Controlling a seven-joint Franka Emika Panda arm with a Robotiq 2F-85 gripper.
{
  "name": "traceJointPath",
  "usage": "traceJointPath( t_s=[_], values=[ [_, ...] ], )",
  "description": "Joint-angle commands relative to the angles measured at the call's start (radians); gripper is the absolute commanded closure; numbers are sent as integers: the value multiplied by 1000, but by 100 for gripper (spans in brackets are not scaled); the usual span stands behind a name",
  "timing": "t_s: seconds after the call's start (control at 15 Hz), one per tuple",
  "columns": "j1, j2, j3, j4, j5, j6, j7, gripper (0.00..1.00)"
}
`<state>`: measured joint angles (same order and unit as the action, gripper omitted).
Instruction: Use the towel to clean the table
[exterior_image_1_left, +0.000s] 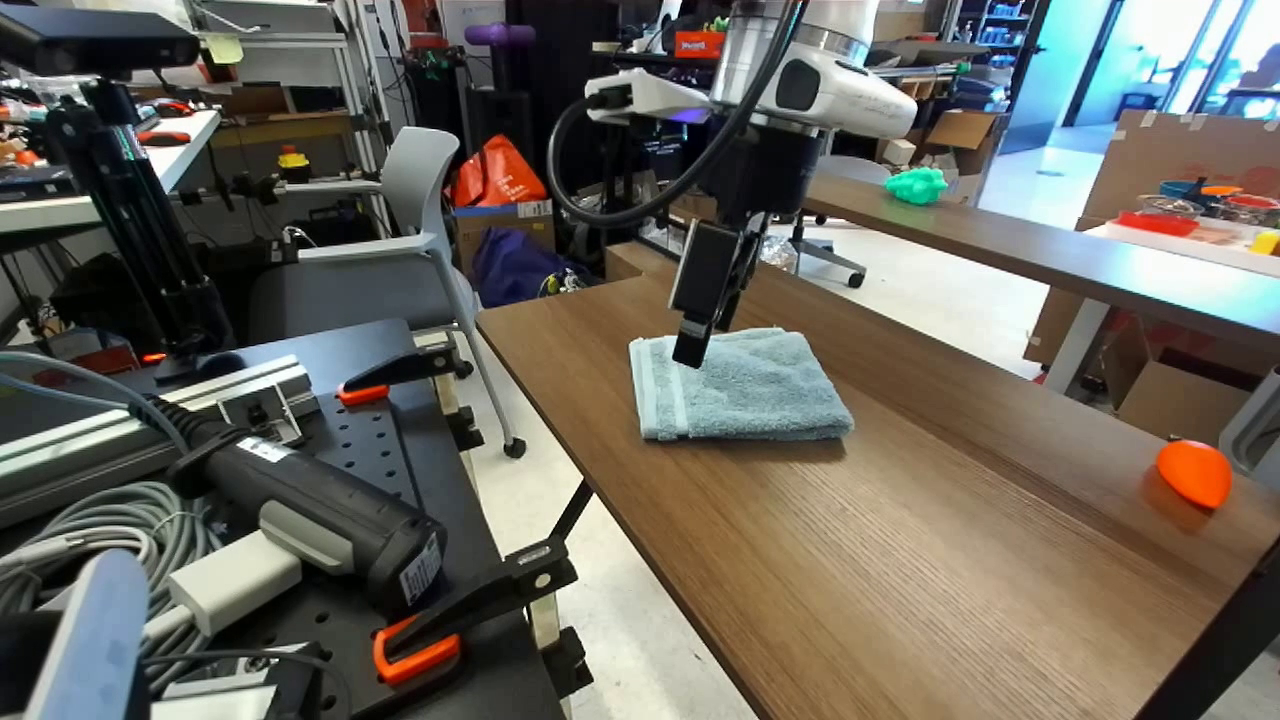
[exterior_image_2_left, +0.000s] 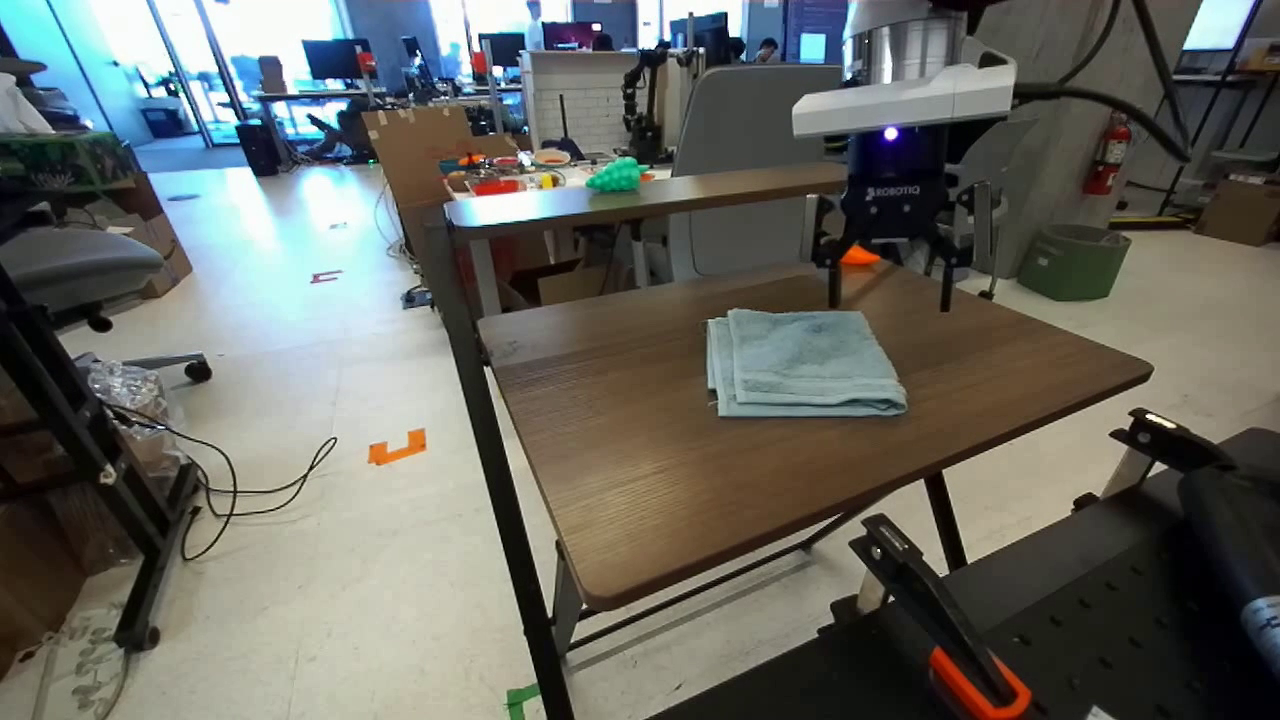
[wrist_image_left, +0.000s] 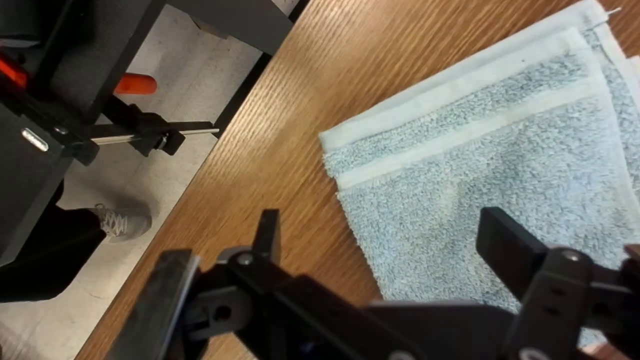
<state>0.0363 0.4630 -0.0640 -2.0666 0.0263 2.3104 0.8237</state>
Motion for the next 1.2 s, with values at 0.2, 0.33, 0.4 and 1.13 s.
traceJointPath(
  t_s=[0.2, 0.33, 0.4, 1.13],
  values=[
    [28, 73, -46, 98, 7, 19, 109, 0],
    [32, 120, -59, 151, 6, 22, 174, 0],
    [35, 139, -66, 171, 3, 25, 206, 0],
    [51, 284, -14, 229, 60, -38, 264, 0]
  ],
)
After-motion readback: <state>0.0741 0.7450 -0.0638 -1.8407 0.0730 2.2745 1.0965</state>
